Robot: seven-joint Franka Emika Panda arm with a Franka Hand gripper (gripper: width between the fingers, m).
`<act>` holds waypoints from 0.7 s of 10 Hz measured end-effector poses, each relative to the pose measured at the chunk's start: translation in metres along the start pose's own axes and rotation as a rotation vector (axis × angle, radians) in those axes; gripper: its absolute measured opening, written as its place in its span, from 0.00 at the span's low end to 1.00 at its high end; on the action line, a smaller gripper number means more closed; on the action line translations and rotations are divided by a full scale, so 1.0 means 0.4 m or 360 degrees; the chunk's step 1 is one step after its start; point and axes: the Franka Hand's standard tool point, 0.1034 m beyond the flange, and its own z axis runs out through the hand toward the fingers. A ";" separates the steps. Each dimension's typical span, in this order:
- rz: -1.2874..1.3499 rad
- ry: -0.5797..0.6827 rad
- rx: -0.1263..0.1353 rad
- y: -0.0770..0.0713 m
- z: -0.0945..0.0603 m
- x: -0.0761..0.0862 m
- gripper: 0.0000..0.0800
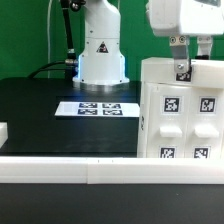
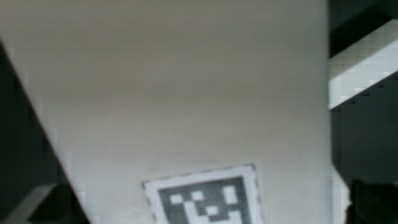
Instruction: Assemble cabinet
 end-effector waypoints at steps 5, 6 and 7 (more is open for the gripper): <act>0.0106 0.0000 -0.0002 0.005 -0.001 -0.004 0.70; 0.0179 0.0001 -0.0001 0.005 0.000 -0.004 0.70; 0.0345 0.0002 -0.0001 0.005 0.000 -0.004 0.70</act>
Offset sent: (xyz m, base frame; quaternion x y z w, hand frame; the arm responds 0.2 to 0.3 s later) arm 0.0000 0.0000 0.0000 0.0000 0.0000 0.0650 0.9979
